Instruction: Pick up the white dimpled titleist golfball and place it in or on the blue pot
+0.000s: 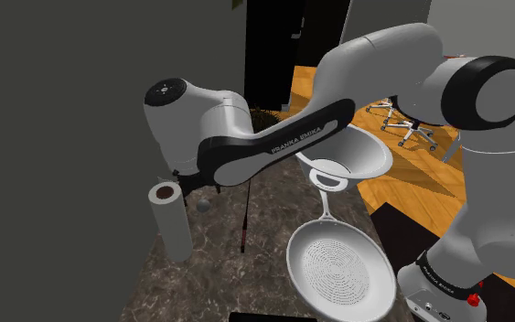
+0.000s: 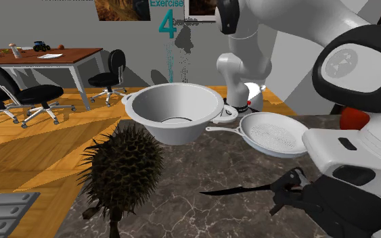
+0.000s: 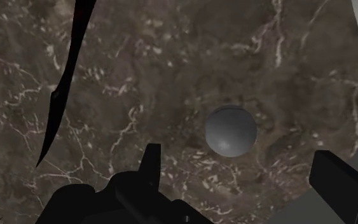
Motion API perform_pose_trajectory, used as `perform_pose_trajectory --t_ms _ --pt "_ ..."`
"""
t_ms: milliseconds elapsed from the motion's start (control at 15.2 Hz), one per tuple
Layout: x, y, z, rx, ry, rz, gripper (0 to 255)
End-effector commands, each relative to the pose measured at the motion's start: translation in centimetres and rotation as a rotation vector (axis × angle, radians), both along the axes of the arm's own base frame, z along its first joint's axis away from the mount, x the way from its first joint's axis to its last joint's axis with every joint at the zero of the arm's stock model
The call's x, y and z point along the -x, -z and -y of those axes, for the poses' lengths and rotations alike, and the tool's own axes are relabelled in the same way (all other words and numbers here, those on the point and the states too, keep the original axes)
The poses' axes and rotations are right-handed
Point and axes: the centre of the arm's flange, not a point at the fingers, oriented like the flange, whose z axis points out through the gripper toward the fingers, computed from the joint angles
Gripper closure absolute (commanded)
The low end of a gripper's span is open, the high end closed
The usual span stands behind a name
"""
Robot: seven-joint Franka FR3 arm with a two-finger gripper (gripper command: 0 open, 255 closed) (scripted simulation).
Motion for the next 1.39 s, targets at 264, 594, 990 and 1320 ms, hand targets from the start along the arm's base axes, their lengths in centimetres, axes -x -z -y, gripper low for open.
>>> perform_pose_trajectory --t_ms 264,594,990,1320 --pt "-0.7 3.4 0.3 0.001 0.001 0.001 0" --pt "-0.7 3.4 0.3 0.001 0.001 0.001 0" --pt "-0.7 3.4 0.3 0.001 0.001 0.001 255" --pt "-0.7 3.4 0.3 0.001 0.001 0.001 255"
